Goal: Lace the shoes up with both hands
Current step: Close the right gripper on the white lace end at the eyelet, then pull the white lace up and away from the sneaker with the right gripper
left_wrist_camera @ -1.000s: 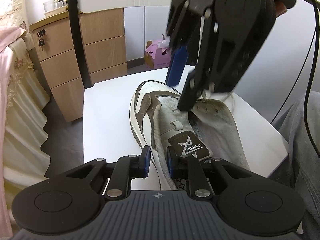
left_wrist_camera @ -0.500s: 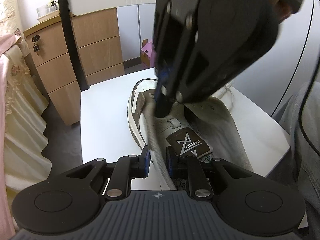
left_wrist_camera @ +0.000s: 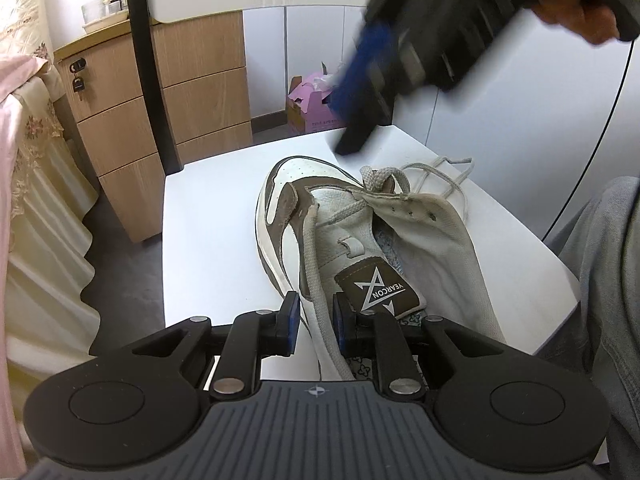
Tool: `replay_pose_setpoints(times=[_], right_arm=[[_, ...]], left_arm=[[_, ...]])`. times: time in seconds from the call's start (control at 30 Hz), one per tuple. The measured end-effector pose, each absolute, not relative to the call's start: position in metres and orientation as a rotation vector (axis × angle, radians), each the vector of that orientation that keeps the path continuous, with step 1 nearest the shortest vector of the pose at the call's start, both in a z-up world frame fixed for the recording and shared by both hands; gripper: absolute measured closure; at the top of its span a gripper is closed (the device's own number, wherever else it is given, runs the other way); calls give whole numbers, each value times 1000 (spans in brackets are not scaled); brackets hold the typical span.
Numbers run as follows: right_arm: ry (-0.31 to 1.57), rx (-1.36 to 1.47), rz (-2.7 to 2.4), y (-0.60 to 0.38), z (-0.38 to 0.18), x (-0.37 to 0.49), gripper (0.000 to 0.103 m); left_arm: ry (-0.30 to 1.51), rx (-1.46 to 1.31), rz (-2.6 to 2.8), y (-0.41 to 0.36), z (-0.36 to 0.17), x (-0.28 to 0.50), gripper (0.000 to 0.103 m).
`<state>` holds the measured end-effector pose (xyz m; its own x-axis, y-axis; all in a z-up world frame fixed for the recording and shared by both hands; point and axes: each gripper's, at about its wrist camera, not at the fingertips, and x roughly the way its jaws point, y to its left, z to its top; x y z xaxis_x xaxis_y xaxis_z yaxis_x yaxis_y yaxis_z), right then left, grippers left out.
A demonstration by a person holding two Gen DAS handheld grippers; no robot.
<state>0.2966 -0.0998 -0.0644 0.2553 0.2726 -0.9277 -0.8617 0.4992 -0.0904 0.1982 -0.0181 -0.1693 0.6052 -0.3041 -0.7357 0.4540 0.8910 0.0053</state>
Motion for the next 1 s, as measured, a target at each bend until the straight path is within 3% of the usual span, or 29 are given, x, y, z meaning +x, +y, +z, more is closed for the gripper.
replay_pose_setpoints(times=[0.3, 0.43, 0.7, 1.0], right_arm=[[1085, -961, 943, -79, -121, 282, 69], [1075, -947, 938, -82, -124, 278, 100], [982, -777, 863, -94, -110, 277, 101], [827, -512, 824, -101, -58, 277, 102]], left_arm=[[830, 162, -429, -16, -170, 202, 83], [840, 147, -424, -15, -169, 205, 84], [805, 235, -439, -21, -170, 197, 83], [799, 281, -426, -29, -171, 196, 83]])
